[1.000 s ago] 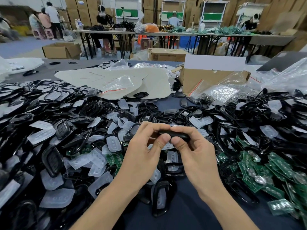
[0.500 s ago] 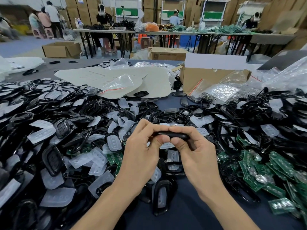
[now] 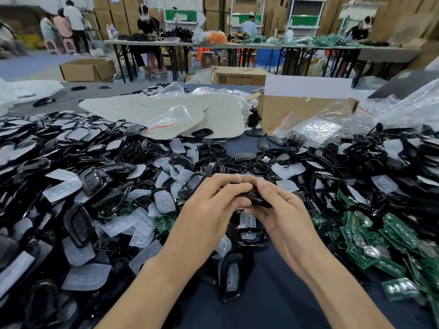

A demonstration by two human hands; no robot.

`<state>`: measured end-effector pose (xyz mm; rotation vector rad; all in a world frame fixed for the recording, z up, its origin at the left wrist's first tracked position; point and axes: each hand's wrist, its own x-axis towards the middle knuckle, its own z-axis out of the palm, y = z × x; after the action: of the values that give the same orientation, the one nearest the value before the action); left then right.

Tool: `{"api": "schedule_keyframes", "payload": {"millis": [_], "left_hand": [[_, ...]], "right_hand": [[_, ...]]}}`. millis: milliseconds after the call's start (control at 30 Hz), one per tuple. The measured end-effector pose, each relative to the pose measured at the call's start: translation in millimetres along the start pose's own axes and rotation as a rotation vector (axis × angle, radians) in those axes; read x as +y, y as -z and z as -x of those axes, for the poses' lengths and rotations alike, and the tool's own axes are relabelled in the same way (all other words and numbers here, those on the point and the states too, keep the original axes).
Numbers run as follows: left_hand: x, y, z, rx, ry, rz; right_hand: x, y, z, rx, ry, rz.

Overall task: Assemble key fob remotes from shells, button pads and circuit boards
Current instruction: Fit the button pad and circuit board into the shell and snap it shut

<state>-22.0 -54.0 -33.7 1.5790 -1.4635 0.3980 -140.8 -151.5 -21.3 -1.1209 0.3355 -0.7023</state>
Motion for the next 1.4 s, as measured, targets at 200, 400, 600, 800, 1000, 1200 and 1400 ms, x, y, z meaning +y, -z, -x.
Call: {"api": "schedule_keyframes", "payload": {"millis": [200, 400, 600, 800, 1000, 1200, 1400], "left_hand": [[4, 5, -1, 0.078, 0.125, 0.075], [4, 7, -2, -0.002, 0.045, -0.027], [8, -1, 1, 0.184, 0.033, -0.11], [8, -4, 2, 0.246, 0.039, -0.106], [8, -10, 1, 0.274, 0.026, -0.111], [5, -12, 2, 0.158, 0.044, -0.117], [9, -8, -2, 0.121, 0.017, -0.099]], "right_hand": [[2, -8, 9, -0.026, 0.248, 0.426], [3, -6, 12, 0.033, 0.337, 0.425], [12, -9, 12, 0.064, 0.384, 0.433], [19, -8, 9, 0.082, 0.397, 0.43], [18, -6, 9, 0.081, 0.397, 0.424], [13, 0, 5, 0.051, 0.418, 0.484], [8, 4, 12, 0.008, 0.399, 0.625]]}}
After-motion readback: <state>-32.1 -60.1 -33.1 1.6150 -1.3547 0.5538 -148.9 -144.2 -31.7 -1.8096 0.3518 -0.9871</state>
